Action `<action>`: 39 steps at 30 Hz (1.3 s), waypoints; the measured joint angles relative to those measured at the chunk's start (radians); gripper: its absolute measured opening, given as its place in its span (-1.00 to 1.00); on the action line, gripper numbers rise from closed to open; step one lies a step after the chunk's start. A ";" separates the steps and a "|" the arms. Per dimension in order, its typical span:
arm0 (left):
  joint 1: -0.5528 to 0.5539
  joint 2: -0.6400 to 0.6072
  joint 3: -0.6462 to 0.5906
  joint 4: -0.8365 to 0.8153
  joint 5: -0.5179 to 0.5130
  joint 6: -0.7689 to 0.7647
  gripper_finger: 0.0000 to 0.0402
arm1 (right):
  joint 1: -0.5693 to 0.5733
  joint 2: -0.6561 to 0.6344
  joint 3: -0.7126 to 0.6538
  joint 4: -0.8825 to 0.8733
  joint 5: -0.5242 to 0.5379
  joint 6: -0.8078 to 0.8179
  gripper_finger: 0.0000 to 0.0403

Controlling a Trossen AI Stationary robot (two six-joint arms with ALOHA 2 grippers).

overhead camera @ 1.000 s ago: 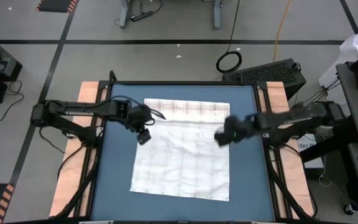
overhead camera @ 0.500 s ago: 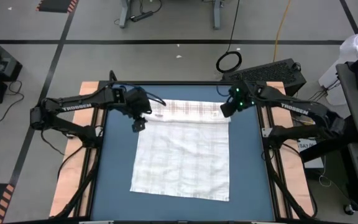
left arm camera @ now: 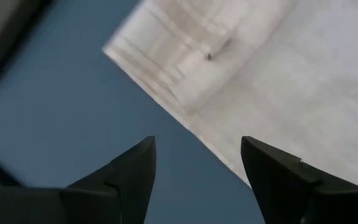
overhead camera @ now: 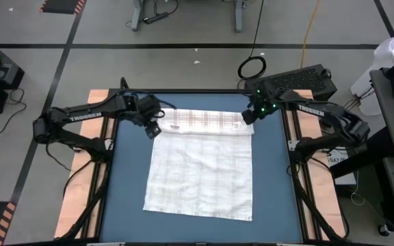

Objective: Roll towel
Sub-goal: Fold the white towel

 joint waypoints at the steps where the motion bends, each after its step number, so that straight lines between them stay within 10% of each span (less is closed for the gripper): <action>1: 0.016 0.000 -0.012 0.002 0.029 0.000 0.19 | 0.000 0.005 0.000 -0.013 -0.002 -0.003 -0.06; 18: 0.302 0.001 -0.091 0.183 0.463 0.108 0.19 | 0.022 0.004 -0.011 -0.100 0.057 0.017 -0.06; 39: 0.337 0.000 -0.091 0.212 0.489 0.108 0.19 | 0.023 0.004 -0.058 -0.054 0.047 -0.024 -0.52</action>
